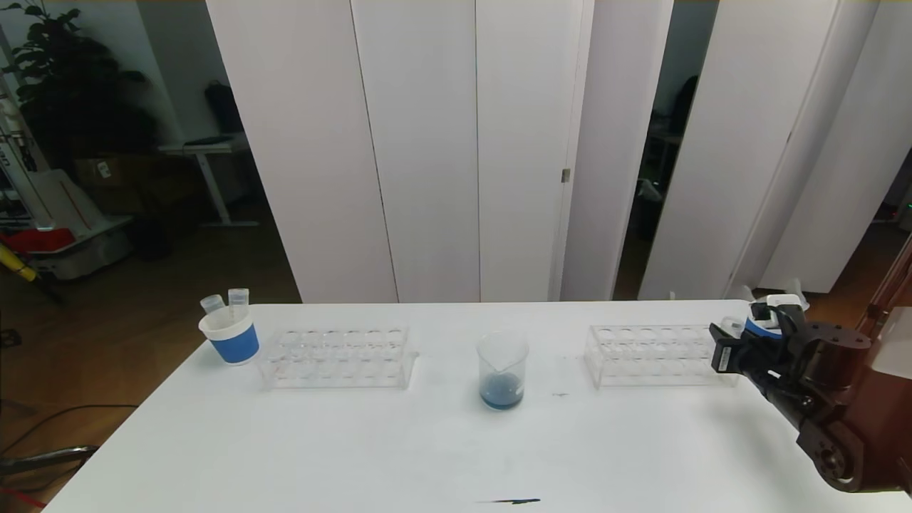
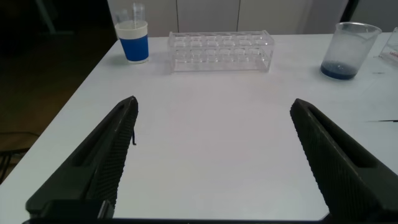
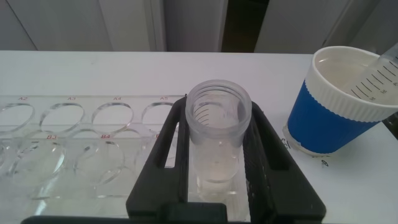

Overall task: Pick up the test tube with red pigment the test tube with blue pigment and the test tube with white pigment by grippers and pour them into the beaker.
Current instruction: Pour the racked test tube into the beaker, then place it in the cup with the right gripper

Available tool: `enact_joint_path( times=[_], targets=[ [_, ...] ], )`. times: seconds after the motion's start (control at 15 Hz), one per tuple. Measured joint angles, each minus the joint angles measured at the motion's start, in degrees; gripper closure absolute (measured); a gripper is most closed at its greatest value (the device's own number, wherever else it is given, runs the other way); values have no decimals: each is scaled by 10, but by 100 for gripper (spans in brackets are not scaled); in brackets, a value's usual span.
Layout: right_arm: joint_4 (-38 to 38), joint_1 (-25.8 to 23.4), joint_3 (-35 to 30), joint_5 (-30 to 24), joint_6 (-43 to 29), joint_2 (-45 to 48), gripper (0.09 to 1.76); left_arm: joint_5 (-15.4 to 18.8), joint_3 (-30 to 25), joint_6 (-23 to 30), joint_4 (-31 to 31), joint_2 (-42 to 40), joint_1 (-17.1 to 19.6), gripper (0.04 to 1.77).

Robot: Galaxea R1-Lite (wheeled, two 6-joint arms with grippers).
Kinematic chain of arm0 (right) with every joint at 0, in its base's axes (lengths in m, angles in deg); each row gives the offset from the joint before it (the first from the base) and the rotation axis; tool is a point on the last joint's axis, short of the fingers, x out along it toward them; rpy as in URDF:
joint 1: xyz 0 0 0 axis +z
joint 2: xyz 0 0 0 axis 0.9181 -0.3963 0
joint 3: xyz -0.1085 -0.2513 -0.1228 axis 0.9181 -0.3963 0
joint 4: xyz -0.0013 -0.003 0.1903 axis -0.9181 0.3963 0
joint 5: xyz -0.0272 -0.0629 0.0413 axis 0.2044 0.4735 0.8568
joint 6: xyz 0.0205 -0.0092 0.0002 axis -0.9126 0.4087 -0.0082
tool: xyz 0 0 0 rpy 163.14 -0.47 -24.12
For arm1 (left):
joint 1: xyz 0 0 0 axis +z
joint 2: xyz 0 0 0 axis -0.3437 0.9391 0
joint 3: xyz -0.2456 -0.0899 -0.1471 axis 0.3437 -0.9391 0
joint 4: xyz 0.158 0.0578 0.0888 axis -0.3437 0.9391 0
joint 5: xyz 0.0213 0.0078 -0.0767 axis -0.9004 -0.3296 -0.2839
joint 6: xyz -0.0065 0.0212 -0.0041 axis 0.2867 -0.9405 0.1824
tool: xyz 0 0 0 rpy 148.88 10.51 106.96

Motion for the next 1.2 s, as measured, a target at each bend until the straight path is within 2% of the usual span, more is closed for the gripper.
enact_joint_path(
  times=[0.67, 1.2],
  targets=[
    [1, 0, 1, -2, -1, 3, 127, 0, 0, 0, 0, 0, 0, 6],
    [0, 0, 11, -8, -6, 42, 127, 0, 0, 0, 0, 0, 0, 6]
  ],
)
